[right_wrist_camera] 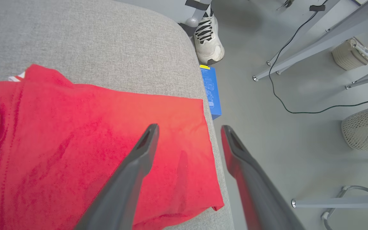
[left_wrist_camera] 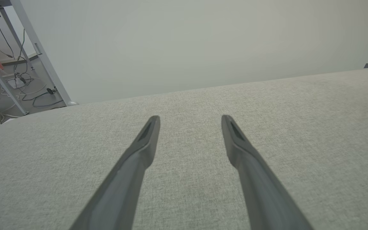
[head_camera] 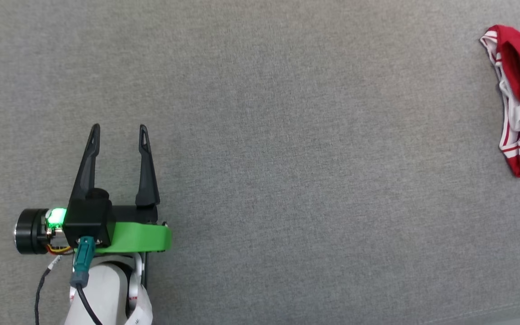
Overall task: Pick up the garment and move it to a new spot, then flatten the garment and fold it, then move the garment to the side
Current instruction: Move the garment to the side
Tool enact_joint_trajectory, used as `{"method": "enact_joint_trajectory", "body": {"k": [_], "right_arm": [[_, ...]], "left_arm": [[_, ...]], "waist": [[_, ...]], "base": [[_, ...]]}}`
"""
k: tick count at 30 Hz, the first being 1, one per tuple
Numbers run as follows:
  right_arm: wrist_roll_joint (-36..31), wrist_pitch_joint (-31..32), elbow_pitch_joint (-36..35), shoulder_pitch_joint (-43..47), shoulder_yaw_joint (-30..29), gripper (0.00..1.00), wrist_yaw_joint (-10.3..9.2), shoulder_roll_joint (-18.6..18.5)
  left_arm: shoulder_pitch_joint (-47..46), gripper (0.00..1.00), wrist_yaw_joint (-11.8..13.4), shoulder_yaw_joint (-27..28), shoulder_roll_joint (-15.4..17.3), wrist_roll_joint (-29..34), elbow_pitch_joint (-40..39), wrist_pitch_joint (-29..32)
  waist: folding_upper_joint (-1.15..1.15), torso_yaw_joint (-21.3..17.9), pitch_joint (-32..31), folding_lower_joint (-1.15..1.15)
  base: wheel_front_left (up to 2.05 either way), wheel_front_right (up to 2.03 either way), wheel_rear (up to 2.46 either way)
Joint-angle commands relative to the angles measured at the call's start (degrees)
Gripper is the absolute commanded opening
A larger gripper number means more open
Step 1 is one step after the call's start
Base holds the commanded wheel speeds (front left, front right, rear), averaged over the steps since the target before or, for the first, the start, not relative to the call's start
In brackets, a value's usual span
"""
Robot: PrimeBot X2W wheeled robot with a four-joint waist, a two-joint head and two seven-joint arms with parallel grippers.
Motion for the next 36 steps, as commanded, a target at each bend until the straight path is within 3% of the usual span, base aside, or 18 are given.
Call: {"method": "enact_joint_trajectory", "body": {"k": [1,7,12,17,18,21,27,36], "right_arm": [[-0.4,-2.3,-0.1,0.9,0.1,1.0,-0.04,0.2],[-1.5,-15.5,-0.9,2.9,-2.7,1.0,-0.04,1.6],[-5.7,-19.2,-4.8,5.0,-7.6,1.0,-0.04,4.2],[-14.2,-19.3,-20.6,13.1,-20.5,1.0,-0.04,9.0],[-19.0,-19.3,-30.4,19.9,-27.8,1.0,-0.04,14.0],[-23.2,-19.3,-39.9,27.6,-32.8,1.0,-0.04,20.2],[-26.4,-19.3,-49.7,39.6,-33.9,1.0,-0.04,29.4],[-26.1,-19.3,-51.8,52.0,-32.5,1.0,-0.04,36.2]], "left_arm": [[1.0,1.0,0.4,0.0,-0.2,-0.5,0.3,-0.3],[4.6,1.0,0.7,0.4,-1.1,-1.7,1.7,-0.3],[7.9,1.0,0.6,1.1,-1.8,-2.6,2.5,-0.3],[9.7,1.0,0.3,1.3,-2.3,-2.7,3.2,-0.3],[10.1,1.0,0.2,1.4,-2.6,-2.9,3.6,-0.3],[10.5,1.0,-0.2,1.5,-2.8,-2.9,4.1,-0.3],[11.7,1.0,-0.8,1.6,-3.1,-2.7,5.3,-0.3],[13.2,1.0,-1.4,1.7,-3.4,-2.9,6.5,-0.3]], "waist": [[0.0,1.2,-4.0,-0.01],[0.0,2.7,-10.2,-0.01],[0.0,3.9,-14.3,-0.01],[0.0,5.6,-17.3,-0.01],[0.0,6.8,-18.7,-0.01],[0.0,8.0,-20.1,-0.01],[0.0,9.9,-22.6,-0.01],[0.0,11.4,-25.0,-0.01]], "base": [[0.0,0.0,0.0],[0.0,0.0,0.0],[0.0,0.0,0.0],[0.0,0.0,0.0],[0.0,0.0,0.0],[0.0,0.0,0.0],[0.0,0.0,0.0],[0.0,0.0,0.0]]}}
